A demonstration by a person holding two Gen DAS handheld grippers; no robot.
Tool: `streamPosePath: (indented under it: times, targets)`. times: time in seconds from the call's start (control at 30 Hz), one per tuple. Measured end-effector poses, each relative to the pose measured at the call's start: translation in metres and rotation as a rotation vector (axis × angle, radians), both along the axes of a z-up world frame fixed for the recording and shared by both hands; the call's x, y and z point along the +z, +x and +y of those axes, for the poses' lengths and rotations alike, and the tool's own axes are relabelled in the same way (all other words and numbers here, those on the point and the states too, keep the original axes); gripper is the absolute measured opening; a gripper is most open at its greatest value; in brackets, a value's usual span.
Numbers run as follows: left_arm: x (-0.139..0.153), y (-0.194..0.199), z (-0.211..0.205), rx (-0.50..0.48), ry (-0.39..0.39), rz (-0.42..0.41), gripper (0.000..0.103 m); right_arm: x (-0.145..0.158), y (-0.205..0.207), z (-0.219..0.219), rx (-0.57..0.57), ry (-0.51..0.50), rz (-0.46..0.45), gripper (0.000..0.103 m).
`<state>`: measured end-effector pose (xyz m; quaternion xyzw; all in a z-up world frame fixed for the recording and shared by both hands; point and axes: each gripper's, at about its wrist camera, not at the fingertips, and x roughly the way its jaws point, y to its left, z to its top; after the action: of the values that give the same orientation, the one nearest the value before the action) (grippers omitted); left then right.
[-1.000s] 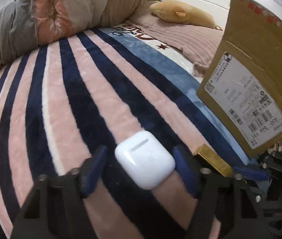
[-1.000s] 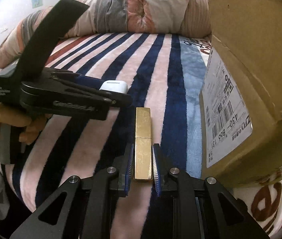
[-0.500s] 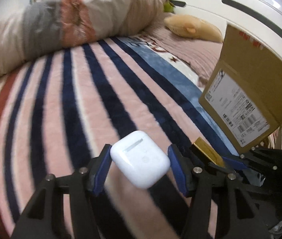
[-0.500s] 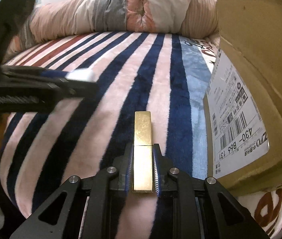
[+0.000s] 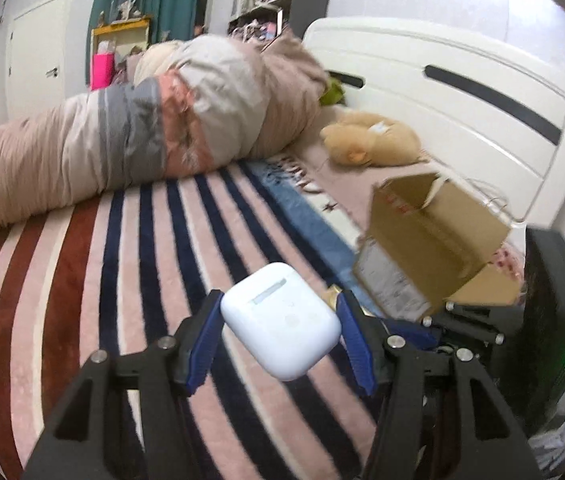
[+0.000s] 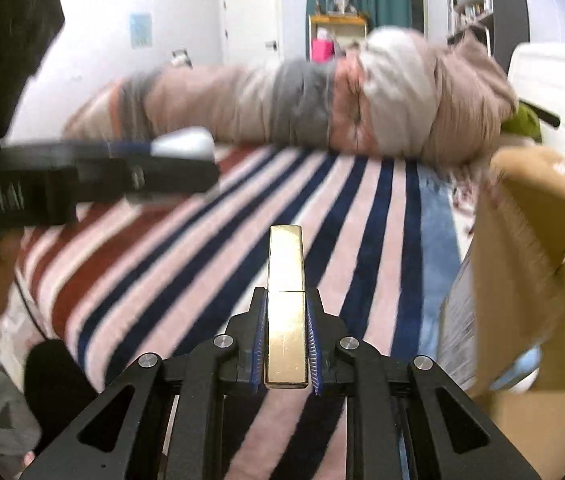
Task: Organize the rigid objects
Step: 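Carry the gold tube and earbud case into the box and open both grippers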
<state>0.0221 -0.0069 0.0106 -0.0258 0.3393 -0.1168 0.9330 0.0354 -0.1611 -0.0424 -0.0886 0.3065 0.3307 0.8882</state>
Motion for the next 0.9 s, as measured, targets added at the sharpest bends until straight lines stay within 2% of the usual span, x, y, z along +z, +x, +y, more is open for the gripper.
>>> streamPosePath:
  times: [0.1,0.2,0.3,0.4,0.5,0.6,0.7,0.8,0.9]
  targets:
    - [0.015,-0.002,-0.022,-0.035,0.010,-0.026,0.054,0.033,-0.004,-0.029,-0.025,0.049,-0.066,0.013]
    - [0.026,0.000,-0.053,-0.091,0.022,-0.041,0.054,0.057,0.002,-0.071,-0.110,0.064,-0.112,0.013]
    - [0.031,0.009,-0.083,-0.138,0.030,-0.042,0.054,0.063,0.025,-0.110,-0.196,0.034,-0.093,0.014]
    - [0.034,0.021,-0.115,-0.185,0.040,-0.033,0.054,0.053,0.057,-0.143,-0.260,-0.009,-0.015,0.014]
    - [0.034,0.032,-0.141,-0.222,0.062,-0.022,0.054,0.032,0.093,-0.161,-0.302,-0.119,0.045,0.014]
    - [0.030,0.045,-0.161,-0.240,0.079,-0.001,0.054,0.015,0.117,-0.165,-0.292,-0.187,0.093,0.014]
    - [0.026,0.053,-0.172,-0.254,0.093,0.020,0.054,-0.001,0.125,-0.165,-0.277,-0.249,0.110,0.014]
    - [0.019,0.064,-0.183,-0.258,0.115,0.044,0.054,-0.005,0.123,-0.169,-0.286,-0.262,0.100,0.014]
    - [0.013,0.076,-0.192,-0.261,0.131,0.067,0.054,0.001,0.120,-0.175,-0.286,-0.221,0.095,0.014]
